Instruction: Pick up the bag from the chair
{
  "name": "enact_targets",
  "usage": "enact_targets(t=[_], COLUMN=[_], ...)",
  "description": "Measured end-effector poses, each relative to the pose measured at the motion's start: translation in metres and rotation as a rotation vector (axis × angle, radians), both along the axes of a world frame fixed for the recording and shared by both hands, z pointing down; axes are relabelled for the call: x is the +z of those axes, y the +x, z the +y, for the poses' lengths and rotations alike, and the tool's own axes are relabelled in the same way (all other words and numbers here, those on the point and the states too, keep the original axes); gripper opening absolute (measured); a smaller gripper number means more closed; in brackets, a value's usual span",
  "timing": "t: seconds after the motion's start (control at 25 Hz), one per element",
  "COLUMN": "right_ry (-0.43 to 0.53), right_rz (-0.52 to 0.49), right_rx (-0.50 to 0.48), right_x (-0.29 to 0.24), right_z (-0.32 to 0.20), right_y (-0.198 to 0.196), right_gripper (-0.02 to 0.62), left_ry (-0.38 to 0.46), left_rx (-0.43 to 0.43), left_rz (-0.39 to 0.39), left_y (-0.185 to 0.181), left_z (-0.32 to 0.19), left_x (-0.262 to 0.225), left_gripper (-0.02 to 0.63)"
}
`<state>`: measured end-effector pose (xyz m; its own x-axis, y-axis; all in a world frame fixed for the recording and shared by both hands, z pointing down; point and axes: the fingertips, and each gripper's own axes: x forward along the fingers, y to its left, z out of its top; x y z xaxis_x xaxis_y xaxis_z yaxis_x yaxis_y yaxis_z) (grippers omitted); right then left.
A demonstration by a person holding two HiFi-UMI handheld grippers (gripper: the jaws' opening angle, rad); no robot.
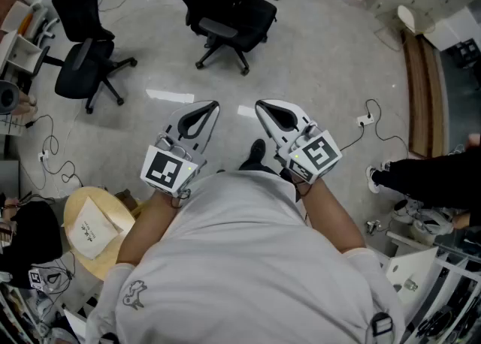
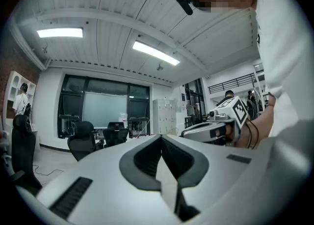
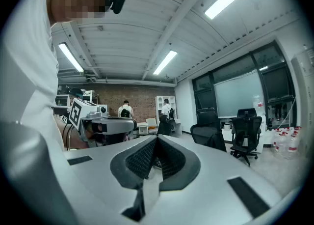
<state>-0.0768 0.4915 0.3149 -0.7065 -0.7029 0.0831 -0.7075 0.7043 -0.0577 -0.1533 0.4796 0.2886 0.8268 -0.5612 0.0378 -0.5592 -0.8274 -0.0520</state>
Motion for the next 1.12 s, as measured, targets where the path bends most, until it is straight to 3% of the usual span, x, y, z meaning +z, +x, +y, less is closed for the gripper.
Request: enact_targets(t=[0.32,0.6,0.84,1.12], right_ry=[-0.010,-0.002,-0.034,-0.047], right_rz=[-0.023,-0.056,-0.101,-0.106], right_rx=[-0.001,-0.067,-0.081,-0.140], right_x=[0.000,-0.001,0.000,-0.020], right_z=[-0.013,-0.031,-0.069,-0.116], right_y=[0.014,0.033,0.077,0.132], right_gripper=[0.032,0.032,0.032,0.032], left_ry=[-0.005,-0.024,-0.007,0.009], left_rx=[-0.002,-0.036,-0.091,-0.150], left_rz=[-0.006,-0.038,-0.053,-0.047], left_y=[0.013,0.021,0.036,0.084], left_z=[-0.010,-0.037,-0.082,-0.133], left_x=[0.004,0.008,0.009,0.002], left_gripper=[0.012,0.012,0.012,0.012])
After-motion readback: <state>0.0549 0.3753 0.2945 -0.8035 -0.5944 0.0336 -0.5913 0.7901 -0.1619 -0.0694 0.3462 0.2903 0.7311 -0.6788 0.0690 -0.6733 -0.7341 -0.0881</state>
